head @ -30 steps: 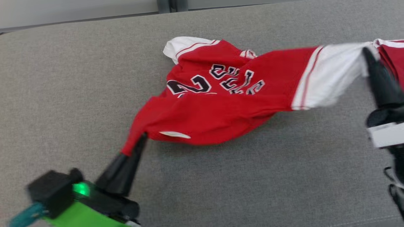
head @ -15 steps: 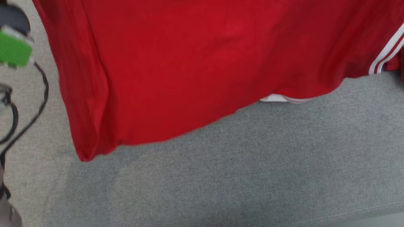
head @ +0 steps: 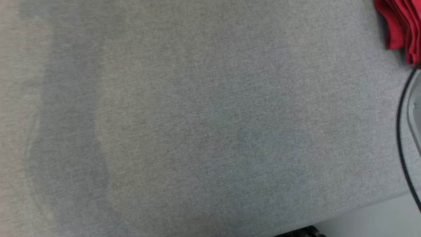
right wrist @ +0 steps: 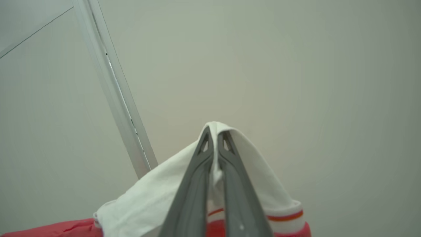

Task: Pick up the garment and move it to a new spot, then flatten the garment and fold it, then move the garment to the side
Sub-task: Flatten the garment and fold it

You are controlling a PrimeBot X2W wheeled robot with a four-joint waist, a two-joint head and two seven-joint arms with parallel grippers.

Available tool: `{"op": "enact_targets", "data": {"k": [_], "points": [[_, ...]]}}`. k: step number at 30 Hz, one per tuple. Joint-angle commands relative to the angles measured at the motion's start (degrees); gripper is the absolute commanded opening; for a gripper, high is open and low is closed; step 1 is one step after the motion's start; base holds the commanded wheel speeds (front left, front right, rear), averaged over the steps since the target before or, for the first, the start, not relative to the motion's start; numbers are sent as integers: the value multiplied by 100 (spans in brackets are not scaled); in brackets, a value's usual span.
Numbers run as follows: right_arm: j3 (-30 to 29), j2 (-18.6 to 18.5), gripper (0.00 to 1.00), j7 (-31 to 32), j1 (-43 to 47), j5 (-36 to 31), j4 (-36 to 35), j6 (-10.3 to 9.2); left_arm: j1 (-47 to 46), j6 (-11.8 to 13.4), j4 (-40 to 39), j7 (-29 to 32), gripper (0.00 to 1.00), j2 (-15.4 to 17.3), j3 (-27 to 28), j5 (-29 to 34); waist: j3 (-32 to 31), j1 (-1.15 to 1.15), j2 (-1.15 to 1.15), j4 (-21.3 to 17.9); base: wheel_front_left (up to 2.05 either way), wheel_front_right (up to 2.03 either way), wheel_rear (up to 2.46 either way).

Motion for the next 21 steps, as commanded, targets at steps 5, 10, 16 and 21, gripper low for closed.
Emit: {"op": "enact_targets", "data": {"k": [5, 10, 16, 21], "points": [[648, 27, 0, -326, 841, 612, 74, 4, 608, -265, 585, -358, 0, 69, -108, -184, 389, -1, 0, -218, 0, 0, 0], [1378, -273, 0, -524, 2571, 1394, -569, 4, 1979, -408, 578, -654, 0, 181, -451, -466, 271, -1, 0, -168, 0, 0, 0], [2036, -1011, 0, -921, 4976, 2221, -1453, 4, 4055, -432, -103, -875, 0, 601, -1159, -907, -267, -1, 0, -78, 0, 0, 0], [2284, -1471, 0, -1227, 6593, 2583, -1863, 3, 5836, -318, -766, -1316, 0, 783, -1228, -1166, -1014, -1, 0, -56, 0, 0, 0]]}}
